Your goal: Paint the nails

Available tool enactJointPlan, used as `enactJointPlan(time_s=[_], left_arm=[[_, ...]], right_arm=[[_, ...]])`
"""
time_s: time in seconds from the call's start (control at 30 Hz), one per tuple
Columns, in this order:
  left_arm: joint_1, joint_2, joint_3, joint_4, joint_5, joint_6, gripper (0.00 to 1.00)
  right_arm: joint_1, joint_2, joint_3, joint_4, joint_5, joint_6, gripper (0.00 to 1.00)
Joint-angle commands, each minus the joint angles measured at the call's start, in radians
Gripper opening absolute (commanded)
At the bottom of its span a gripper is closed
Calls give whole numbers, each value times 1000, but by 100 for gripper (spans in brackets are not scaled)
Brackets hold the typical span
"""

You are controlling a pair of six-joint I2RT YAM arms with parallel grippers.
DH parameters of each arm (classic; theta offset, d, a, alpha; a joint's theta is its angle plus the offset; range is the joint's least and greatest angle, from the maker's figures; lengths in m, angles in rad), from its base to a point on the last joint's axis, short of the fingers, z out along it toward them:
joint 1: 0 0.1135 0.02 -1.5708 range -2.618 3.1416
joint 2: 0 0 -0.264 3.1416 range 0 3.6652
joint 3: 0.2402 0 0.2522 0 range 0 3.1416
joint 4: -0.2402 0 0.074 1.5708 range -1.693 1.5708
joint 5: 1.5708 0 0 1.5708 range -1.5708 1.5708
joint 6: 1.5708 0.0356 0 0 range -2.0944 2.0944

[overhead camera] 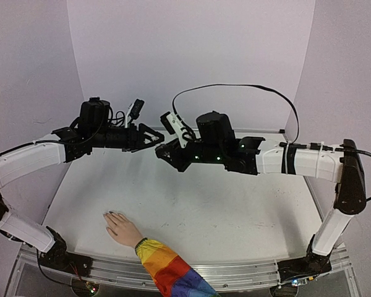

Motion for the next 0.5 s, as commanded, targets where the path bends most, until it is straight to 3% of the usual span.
enactJointPlan(time_s=[0.0, 0.47], left_arm=[[-10, -9, 67, 34, -7, -15, 59], [-55, 24, 89, 34, 10, 16, 15]], right_arm=[[5, 7, 67, 45, 15, -21, 0], [13, 4, 73, 58, 0, 1, 0]])
